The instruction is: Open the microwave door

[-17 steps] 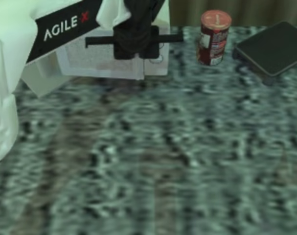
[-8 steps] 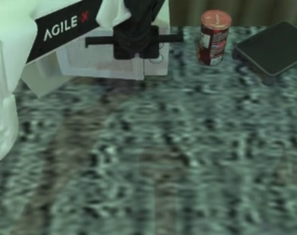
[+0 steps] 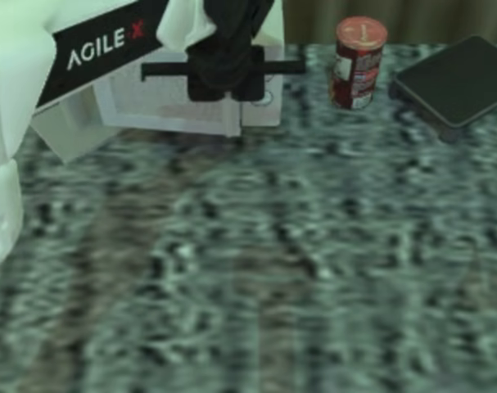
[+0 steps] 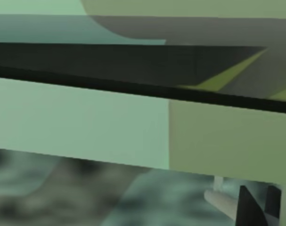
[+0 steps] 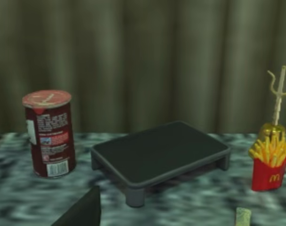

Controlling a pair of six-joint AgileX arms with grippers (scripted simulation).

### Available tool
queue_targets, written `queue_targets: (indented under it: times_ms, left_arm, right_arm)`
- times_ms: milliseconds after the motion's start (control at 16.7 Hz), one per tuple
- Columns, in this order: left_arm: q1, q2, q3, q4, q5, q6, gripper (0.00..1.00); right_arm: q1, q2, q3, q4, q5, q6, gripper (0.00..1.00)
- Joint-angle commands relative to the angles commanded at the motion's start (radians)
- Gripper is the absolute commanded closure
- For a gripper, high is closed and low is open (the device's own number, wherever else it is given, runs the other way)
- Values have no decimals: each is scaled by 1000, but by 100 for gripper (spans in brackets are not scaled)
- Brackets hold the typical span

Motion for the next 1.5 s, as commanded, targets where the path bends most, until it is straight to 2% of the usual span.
queue_targets:
  times_ms: [300,1500]
  left_arm:
    - [10,-66,-100,54,26,66,100]
    - [10,-67,-101,55,27,67,100]
  right_arm:
    - [0,0,0,0,0,0,0]
    - [0,0,0,0,0,0,0]
